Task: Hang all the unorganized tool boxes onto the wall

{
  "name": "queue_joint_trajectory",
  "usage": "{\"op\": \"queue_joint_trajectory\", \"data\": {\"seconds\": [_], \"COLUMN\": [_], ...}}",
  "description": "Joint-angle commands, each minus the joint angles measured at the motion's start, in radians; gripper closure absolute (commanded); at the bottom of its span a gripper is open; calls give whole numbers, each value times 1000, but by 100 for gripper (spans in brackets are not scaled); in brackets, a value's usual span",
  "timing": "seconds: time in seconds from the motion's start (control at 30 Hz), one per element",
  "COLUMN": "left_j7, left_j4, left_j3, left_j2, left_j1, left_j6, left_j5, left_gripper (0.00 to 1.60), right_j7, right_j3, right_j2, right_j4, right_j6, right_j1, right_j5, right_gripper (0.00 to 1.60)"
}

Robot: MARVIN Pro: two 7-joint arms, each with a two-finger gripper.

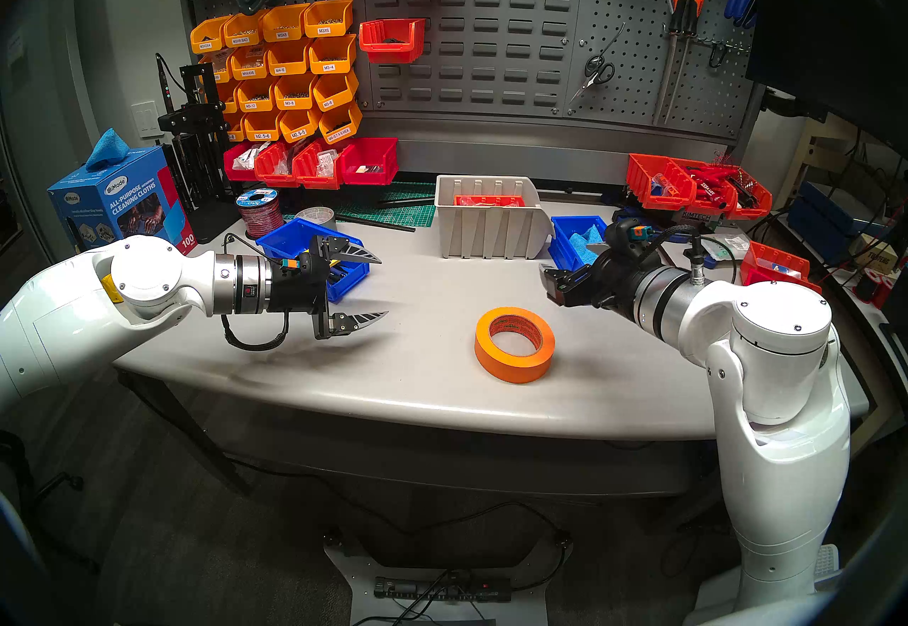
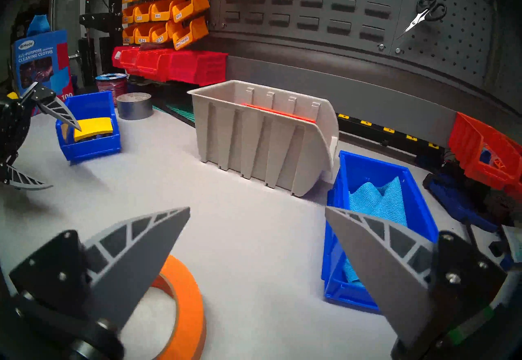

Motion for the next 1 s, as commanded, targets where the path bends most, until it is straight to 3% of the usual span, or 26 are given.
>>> {"op": "queue_joint_trajectory", "data": {"seconds": [0.0,0.23,0.37,0.57,0.83,0.93,0.97], "left_j7": [1,2,1,-1,0,0,0], "left_j4": [-1,-2,-3,-3,-3,-3,-3], "left_j3": [-5,-6,-7,-7,-7,-7,-7], "left_j2": [0,1,1,2,2,2,2], "left_j1": [-6,-8,-9,-10,-10,-9,-9], "left_j6": [-1,-2,-1,-1,-1,-1,-1], "left_j5": [0,0,0,-1,0,0,0], "left_gripper": [0,0,0,0,0,0,0], "right_j7": [-46,-85,-124,-168,-150,-137,-132], "right_j3": [58,15,-64,-102,-114,-127,-119], "right_j2": [-12,-36,-57,-94,-81,-72,-75], "right_j4": [-18,-18,83,151,171,195,188], "right_j6": [-136,-222,-294,-208,-75,11,6], "right_j1": [129,181,229,290,352,409,389], "right_j5": [-7,-2,-14,-12,-10,-8,-2], "right_gripper": [0,0,0,0,0,0,0]}}
